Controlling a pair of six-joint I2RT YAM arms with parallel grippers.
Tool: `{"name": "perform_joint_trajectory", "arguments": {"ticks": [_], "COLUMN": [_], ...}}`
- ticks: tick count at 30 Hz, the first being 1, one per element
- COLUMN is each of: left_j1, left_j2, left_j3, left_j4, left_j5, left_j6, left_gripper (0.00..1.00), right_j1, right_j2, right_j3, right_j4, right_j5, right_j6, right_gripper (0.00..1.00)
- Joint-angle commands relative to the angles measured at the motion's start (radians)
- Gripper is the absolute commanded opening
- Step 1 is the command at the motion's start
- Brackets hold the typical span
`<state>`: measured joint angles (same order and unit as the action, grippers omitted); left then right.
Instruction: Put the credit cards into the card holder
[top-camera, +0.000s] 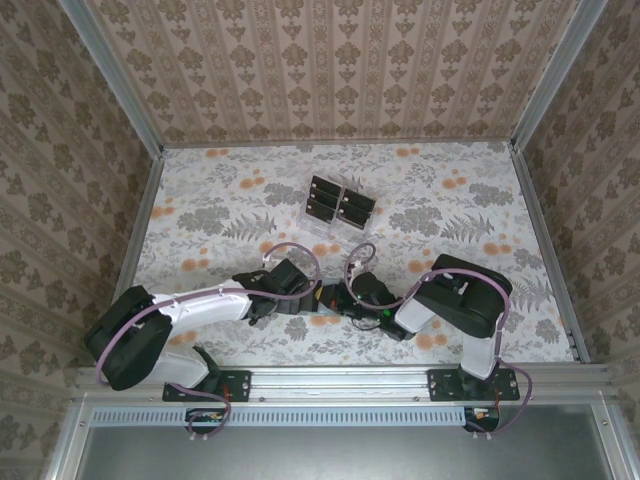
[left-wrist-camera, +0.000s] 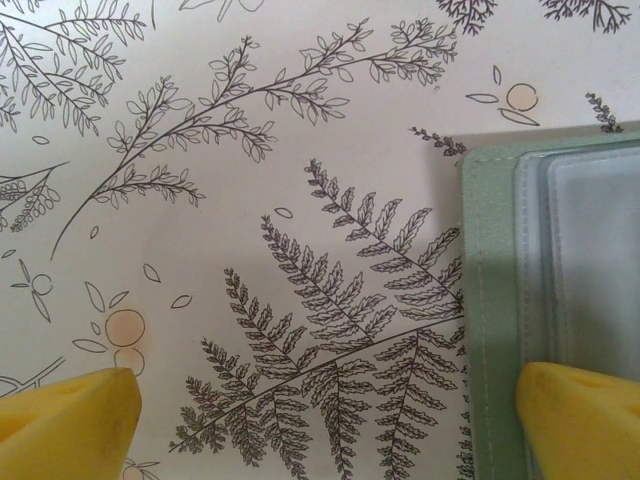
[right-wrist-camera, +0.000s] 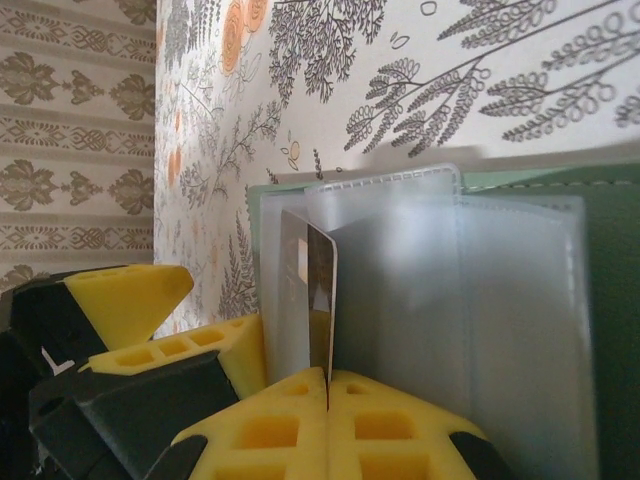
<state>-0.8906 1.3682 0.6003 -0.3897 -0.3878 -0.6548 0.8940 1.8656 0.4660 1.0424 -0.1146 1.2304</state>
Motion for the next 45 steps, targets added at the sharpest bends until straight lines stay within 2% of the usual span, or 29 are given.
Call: {"name": "perform_joint_trajectory", "arguments": {"ticks": [1, 3, 5, 8, 12, 18, 22, 29, 45], "left_j1": [-0.007, -0.007, -0.008, -0.007, -0.006, 0.011, 0.038, 0.081, 0.081], "left_j2": [0.001, 0.002, -0.001, -0.010, -0.036, -0.094, -0.125, -0.112, -0.032], "left_j3": [-0.028, -0.027, -0.024, -0.016, 0.005, 0.037, 0.042, 0.026, -0.011], "left_j4": [-0.025, -0.025, -0.025, -0.029, -0.051, -0.096, -0.109, -0.100, -0.052], "left_j5": [-0.006, -0.005, -0.005, -0.003, -0.005, -0.014, -0.012, 0.013, 0.038], "left_j6": [-0.011, -0.009, -0.008, -0.008, -0.003, 0.008, 0.018, 0.023, -0.002], "left_gripper": [1.00, 1.00, 1.00, 1.00, 1.00, 1.00, 1.00, 1.00, 1.00], "right_j1": [-0.004, -0.012, -0.023, -0.044, -0.068, -0.074, -0.074, -0.072, -0.061], "right_j2": [0.033, 0.026, 0.014, -0.032, -0.132, -0.263, -0.271, -0.221, -0.128], "right_j3": [0.029, 0.035, 0.033, 0.030, 0.053, 0.151, 0.216, 0.265, 0.342], "right_j4": [-0.157, -0.176, -0.194, -0.257, -0.439, -0.780, -0.891, -0.906, -0.879], "right_j5": [-0.048, -0.055, -0.063, -0.077, -0.077, -0.037, -0.027, -0.044, -0.093], "right_j6": [-0.035, -0.038, -0.043, -0.062, -0.129, -0.274, -0.326, -0.340, -0.340], "right_gripper": [0.00, 0.01, 0.10, 0.30, 0.39, 0.39, 0.34, 0.31, 0.24]}}
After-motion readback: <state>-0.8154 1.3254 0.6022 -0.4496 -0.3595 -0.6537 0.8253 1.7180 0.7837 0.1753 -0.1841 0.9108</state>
